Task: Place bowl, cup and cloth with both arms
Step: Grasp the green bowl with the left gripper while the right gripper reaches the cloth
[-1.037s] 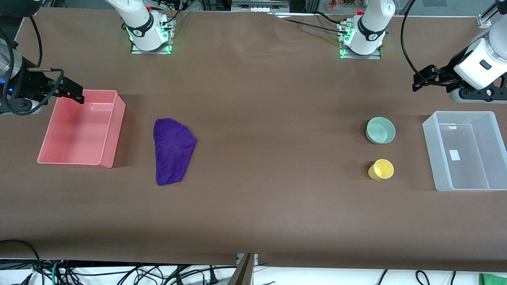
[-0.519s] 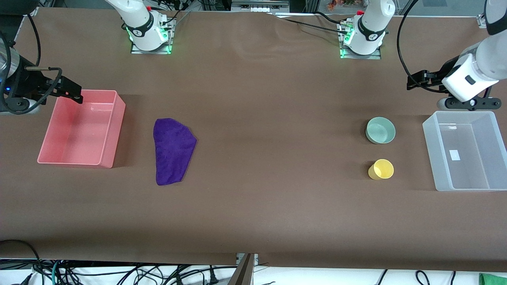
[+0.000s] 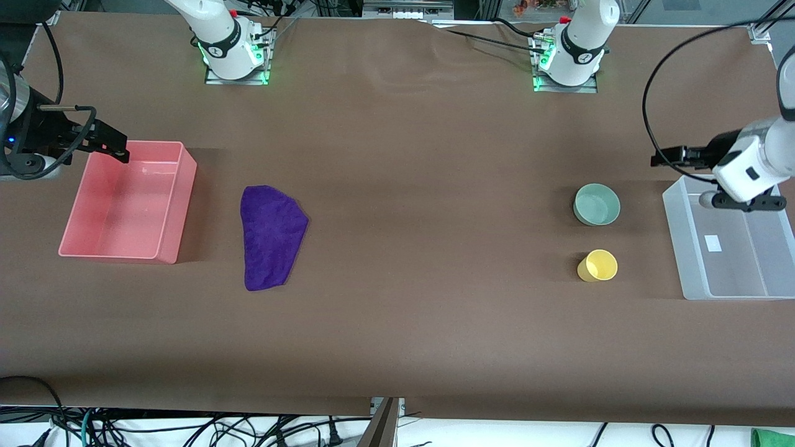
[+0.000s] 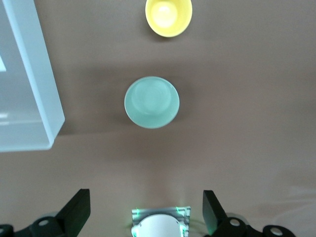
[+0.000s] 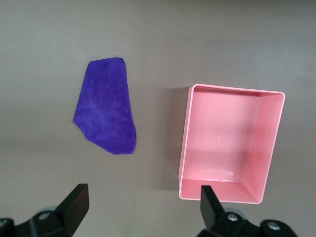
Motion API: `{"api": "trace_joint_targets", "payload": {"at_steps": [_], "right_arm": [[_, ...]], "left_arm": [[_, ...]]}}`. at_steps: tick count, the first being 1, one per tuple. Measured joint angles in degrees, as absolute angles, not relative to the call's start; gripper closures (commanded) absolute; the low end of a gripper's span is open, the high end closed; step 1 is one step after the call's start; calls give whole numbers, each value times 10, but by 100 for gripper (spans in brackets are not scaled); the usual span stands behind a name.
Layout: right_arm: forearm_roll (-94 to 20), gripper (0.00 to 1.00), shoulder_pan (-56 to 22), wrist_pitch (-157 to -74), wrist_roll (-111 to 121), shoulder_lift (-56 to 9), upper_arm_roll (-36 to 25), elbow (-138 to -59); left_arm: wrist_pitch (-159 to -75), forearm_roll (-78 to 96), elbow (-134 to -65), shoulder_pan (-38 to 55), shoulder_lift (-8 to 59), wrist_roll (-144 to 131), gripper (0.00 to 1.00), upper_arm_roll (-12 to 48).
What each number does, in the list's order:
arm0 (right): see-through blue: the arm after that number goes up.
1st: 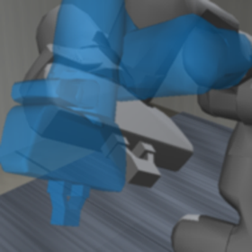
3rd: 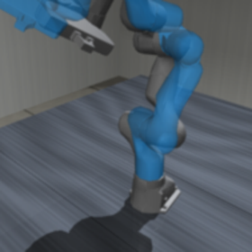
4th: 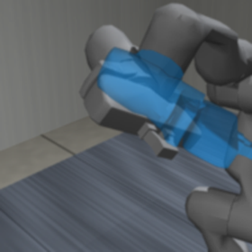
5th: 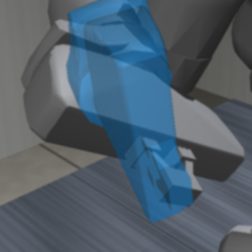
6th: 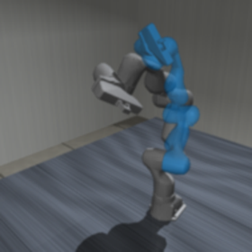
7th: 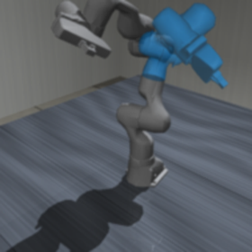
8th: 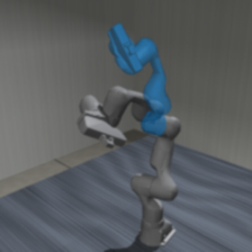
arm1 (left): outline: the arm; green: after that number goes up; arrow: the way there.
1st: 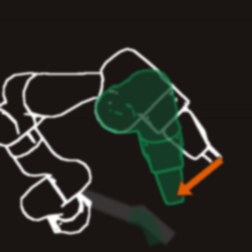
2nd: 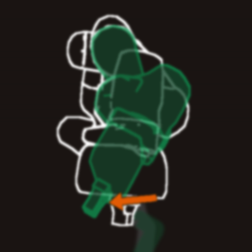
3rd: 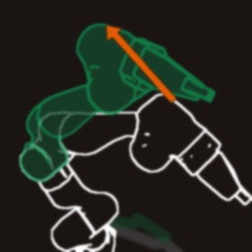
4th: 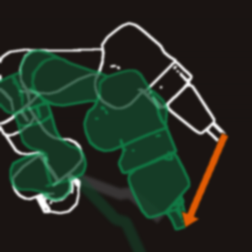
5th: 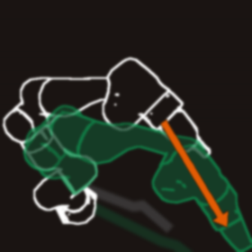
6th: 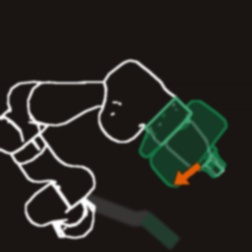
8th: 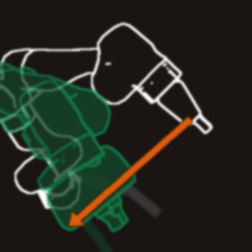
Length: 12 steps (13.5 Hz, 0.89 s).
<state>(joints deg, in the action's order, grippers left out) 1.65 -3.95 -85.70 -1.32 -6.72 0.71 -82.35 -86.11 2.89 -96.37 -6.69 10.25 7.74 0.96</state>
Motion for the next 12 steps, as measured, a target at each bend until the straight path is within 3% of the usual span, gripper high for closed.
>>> {"api": "trace_joint_targets", "payload": {"at_steps": [5,8,9,12], "right_arm": [[17,0,-43,-856,-13,-88,10,-835],[19,0,-49,-868,-13,-95,13,-889],[19,0,-49,-889,-13,-98,16,-912],[19,0,-49,-983,-23,-105,45,-977]], "left_arm": [[-1035,65,-1055,-117,152,195,0,9],[-1165,77,-1131,-119,180,218,0,15],[-1212,77,-1164,-118,185,223,3,19],[-1286,82,-1227,-118,198,258,36,23]]}}
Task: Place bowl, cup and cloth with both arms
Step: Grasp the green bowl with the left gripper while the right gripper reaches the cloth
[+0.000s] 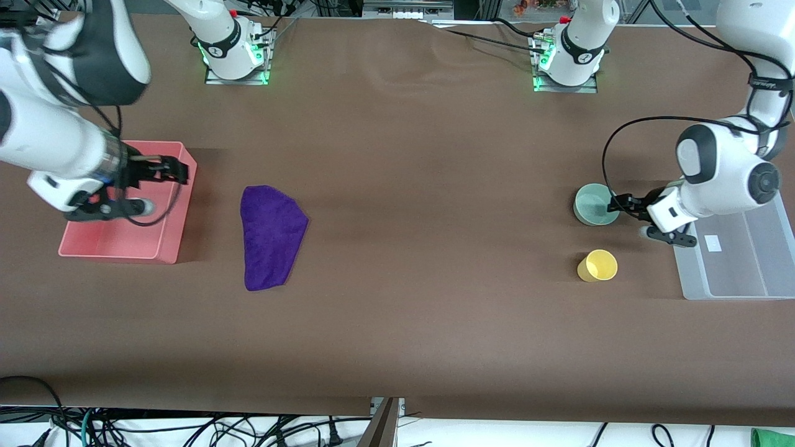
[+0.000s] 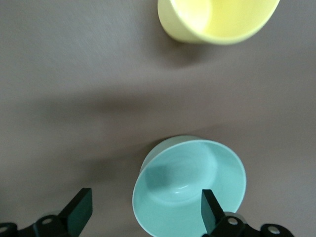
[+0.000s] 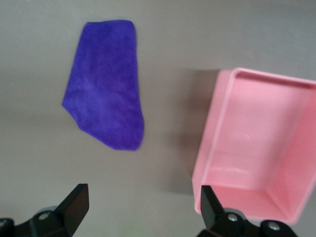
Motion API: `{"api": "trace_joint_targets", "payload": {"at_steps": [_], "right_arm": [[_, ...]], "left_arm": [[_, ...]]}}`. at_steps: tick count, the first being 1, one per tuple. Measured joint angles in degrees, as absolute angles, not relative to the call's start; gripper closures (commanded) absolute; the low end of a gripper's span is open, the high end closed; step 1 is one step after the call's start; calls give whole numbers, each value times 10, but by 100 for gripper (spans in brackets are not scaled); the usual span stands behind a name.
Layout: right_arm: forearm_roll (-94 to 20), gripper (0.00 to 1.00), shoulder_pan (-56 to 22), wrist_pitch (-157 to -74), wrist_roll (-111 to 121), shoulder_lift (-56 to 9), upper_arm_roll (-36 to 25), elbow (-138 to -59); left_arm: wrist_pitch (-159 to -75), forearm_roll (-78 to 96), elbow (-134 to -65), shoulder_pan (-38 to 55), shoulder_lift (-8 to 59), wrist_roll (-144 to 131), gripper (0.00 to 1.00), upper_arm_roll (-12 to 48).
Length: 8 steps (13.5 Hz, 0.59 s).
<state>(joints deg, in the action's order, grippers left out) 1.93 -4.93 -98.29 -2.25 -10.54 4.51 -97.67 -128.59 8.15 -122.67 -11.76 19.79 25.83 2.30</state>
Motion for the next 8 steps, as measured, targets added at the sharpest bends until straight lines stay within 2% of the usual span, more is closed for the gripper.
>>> {"api": "trace_joint_targets", "payload": {"at_steps": [1,4,8], "right_arm": [[19,0,-50,-1024,-46,-110,58,-1001],[20,0,-56,-1134,-125,-158,93,-1048],[21,0,-73,-1251,-136,-258,97,-1054]], "left_arm": [[-1291,90,-1232,-119,205,272,45,23],[-1306,119,-1232,-122,233,294,99,21],[-1309,120,-1226,-121,240,297,100,22]]}}
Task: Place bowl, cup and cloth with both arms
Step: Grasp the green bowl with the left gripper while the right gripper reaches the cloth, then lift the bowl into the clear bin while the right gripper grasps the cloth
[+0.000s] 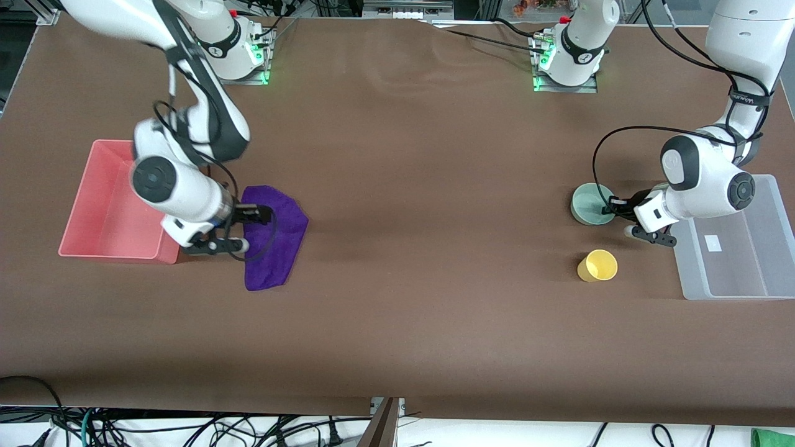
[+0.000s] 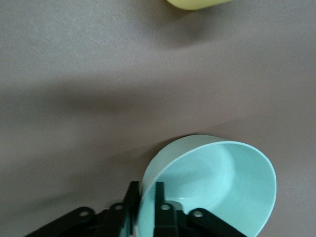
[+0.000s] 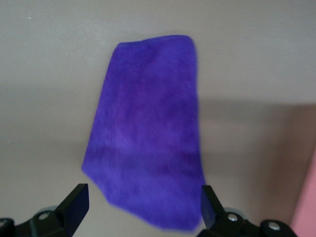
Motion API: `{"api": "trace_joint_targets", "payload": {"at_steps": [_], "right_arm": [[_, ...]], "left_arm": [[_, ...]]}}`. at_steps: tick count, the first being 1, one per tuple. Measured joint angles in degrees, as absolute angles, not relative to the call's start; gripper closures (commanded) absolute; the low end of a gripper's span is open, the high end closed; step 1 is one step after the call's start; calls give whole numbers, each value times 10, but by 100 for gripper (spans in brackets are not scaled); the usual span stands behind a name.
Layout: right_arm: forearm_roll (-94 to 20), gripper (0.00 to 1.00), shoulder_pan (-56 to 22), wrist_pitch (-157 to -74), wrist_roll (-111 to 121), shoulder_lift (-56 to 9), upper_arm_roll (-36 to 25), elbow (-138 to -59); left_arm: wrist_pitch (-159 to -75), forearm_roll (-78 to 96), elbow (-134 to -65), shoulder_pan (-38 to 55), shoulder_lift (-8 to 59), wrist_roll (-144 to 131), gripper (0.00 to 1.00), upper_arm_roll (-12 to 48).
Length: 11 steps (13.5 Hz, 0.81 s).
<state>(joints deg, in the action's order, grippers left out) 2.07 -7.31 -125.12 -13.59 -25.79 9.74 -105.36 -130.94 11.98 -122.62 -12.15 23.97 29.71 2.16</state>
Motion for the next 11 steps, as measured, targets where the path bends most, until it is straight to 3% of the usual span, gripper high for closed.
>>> {"api": "trace_joint_targets", "payload": {"at_steps": [3,7,10,11], "right_arm": [[24,0,-76,-1293,-136,-309,96,-1053],[26,3,-76,-1328,-136,-328,95,-1066],[26,77,-76,-1357,-136,-339,95,-1087],[26,90,-76,-1358,-136,-345,95,-1089]], "left_arm": [[-1272,120,-1198,-122,235,297,100,19],[-1075,98,-1071,-123,211,300,100,-18],[-970,8,-946,-131,205,306,100,-36],[-954,-20,-916,-138,207,318,100,-36]]}}
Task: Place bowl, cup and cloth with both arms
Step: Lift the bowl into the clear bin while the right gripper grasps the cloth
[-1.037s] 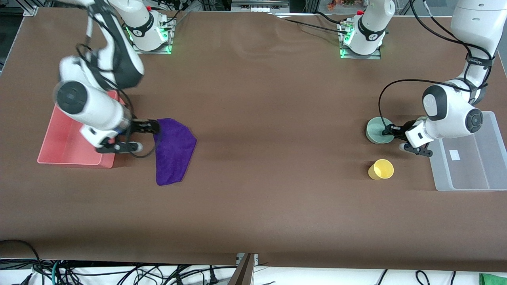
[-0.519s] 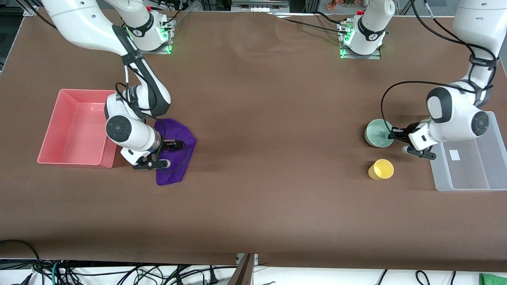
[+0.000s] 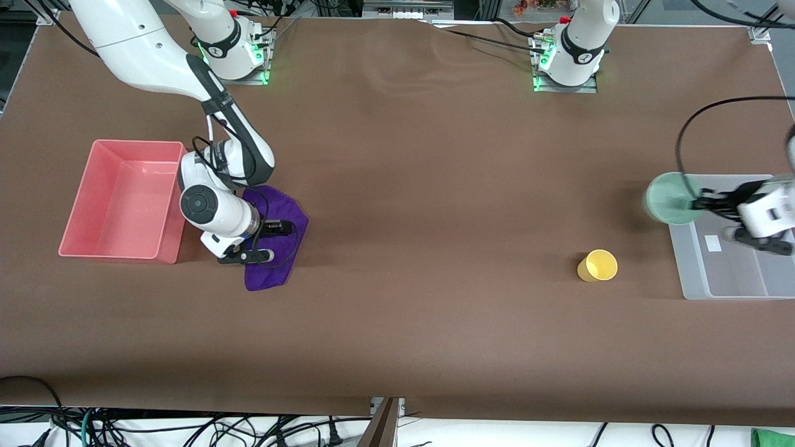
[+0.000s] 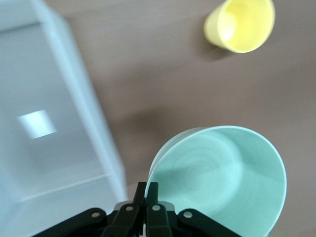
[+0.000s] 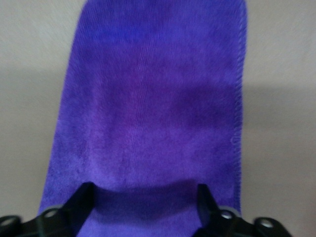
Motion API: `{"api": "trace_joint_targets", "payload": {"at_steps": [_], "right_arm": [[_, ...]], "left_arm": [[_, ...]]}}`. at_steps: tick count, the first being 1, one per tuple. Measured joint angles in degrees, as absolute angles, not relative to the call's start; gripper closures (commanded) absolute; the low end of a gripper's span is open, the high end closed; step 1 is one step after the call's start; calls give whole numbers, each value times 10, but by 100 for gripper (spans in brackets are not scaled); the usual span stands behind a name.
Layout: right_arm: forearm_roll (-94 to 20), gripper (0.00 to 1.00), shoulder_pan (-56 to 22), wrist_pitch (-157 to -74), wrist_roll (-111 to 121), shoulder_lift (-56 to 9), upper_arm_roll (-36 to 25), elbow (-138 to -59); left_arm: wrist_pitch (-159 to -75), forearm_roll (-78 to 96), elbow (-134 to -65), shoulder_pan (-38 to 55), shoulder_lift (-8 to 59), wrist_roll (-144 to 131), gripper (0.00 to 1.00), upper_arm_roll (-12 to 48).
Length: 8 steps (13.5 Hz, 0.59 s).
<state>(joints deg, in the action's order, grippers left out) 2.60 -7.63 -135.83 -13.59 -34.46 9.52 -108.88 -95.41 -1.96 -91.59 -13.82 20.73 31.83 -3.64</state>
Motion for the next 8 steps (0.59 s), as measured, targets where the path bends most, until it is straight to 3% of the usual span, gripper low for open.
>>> {"api": "trace_joint_targets", "payload": {"at_steps": [1,5,8], "right_arm": [[26,100,-77,-1358,-136,-349,95,-1089],[26,100,-77,-1358,-136,-348,98,-1088],[26,100,-78,-1354,-135,-346,97,-1082]], "left_arm": [[-948,-38,-896,-148,212,347,100,-37],[-959,-51,-838,-231,281,517,100,-41],[-1057,-50,-823,-287,344,592,100,-40]]}}
